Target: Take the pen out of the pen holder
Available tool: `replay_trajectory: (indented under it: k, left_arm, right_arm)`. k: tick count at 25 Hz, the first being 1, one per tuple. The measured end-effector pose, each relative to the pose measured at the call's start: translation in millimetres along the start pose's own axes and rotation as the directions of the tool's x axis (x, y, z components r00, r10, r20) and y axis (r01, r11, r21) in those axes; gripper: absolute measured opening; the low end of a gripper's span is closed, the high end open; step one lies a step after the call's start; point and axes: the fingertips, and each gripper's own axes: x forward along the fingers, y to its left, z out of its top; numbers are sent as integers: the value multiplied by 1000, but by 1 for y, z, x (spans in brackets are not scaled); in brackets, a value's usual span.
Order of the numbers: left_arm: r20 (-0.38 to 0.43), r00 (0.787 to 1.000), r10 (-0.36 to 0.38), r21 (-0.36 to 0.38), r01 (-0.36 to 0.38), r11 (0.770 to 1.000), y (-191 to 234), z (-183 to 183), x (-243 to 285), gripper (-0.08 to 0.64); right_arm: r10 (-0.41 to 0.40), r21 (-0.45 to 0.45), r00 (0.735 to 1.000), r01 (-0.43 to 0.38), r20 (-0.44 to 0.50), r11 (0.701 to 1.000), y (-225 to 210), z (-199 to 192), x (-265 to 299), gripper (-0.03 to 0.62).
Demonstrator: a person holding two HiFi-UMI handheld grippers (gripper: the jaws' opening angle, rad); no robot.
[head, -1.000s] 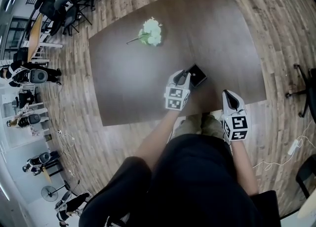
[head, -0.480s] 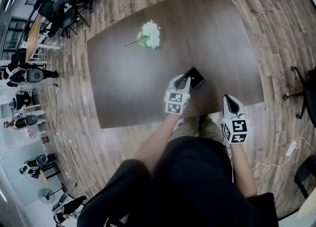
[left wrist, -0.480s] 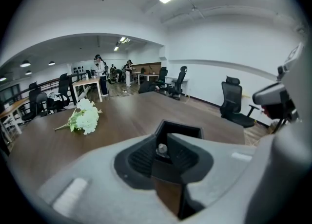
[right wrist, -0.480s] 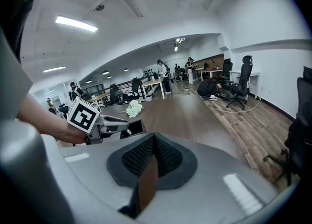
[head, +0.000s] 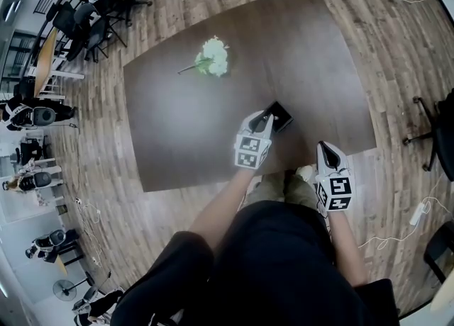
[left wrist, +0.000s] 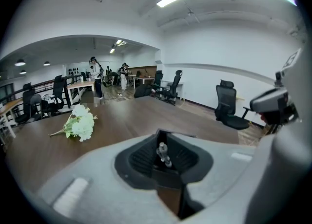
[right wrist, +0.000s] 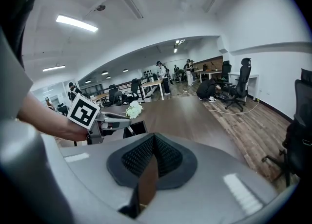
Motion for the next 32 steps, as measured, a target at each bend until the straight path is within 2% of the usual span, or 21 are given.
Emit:
replay_trajectory:
  k: [9, 18, 25, 32]
  left_arm:
    - [113, 994, -16, -34, 20, 999, -4, 46, -35, 67]
    - [241, 971, 1, -81, 19, 997, -2, 94, -102, 66]
    - [312, 948, 64, -92, -36, 995, 17, 113, -158, 66]
    - [353, 917, 186, -160, -137, 978, 56, 114, -214, 66]
  right_arm:
    - [0, -22, 1000, 0, 29, 1000, 6, 21, -6, 0]
    - [22, -33, 994, -19, 104, 999, 23, 68, -7, 0]
    - [95, -65, 973, -84, 210, 994, 52, 128, -6, 0]
    - [187, -165, 947, -147, 262, 975, 96, 168, 7, 0]
